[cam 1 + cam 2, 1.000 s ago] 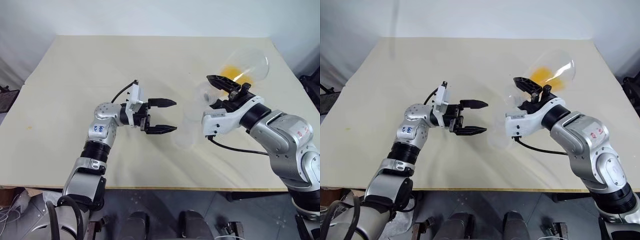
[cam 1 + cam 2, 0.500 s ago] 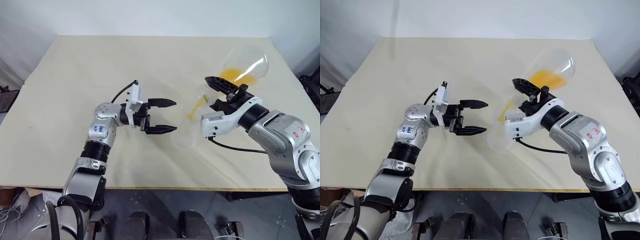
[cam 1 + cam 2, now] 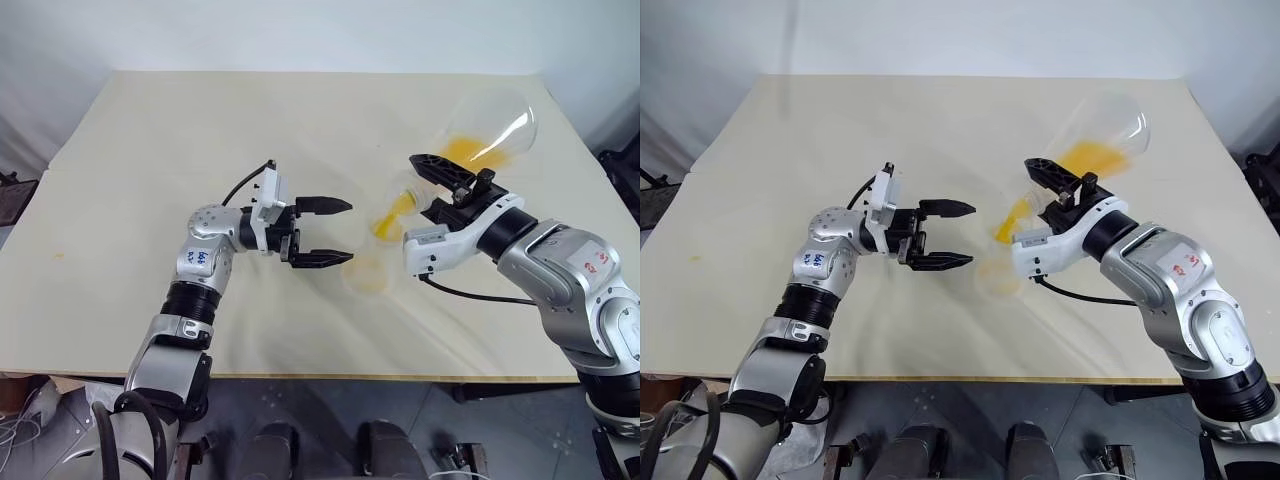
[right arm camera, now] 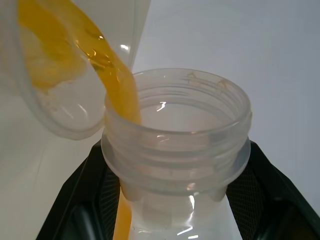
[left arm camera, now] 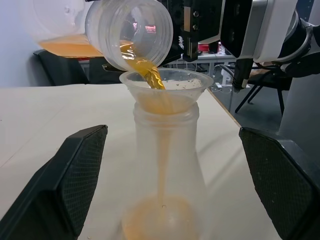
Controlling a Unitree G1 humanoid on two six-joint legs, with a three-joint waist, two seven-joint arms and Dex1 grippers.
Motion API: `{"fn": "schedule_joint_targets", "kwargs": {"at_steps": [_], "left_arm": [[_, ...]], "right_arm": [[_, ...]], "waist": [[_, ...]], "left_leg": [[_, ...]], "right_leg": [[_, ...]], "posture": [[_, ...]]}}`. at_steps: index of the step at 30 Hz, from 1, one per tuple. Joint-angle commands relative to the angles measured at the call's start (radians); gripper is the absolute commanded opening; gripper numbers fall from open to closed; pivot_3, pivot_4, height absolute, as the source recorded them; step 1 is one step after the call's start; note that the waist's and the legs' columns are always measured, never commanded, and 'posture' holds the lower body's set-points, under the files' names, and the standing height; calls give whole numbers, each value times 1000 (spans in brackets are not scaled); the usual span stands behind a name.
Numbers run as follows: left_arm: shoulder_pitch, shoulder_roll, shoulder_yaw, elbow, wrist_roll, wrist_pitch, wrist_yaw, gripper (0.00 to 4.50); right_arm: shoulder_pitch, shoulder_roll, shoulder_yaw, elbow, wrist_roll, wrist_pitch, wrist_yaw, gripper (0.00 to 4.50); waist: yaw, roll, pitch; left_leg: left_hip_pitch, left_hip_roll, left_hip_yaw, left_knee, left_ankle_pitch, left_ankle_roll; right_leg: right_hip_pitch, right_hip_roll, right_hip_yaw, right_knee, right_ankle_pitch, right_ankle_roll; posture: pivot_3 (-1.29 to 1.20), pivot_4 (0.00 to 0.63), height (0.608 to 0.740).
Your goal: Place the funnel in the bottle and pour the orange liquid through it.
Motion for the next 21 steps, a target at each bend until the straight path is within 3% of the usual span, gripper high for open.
{"fn": "schedule_joint_targets", "kwargs": {"at_steps": [1, 21], "left_arm": [[-17, 11, 12, -41, -6, 0, 0, 4500], [-15, 15, 11, -46, -6, 10, 0, 4500]], "right_arm": [[-25, -22, -57, -23, -6, -16, -25, 2459], [-36, -43, -75, 1, -10, -67, -33, 2459]], "waist": [[0, 0, 0], [0, 0, 0]], "left_leg": [[0, 0, 0, 0, 0, 0], [0, 0, 0, 0, 0, 0]], "right_leg": [[0, 0, 0, 0, 0, 0], [0, 0, 0, 0, 0, 0]], "posture": [[0, 150, 740], [0, 150, 740]]}}
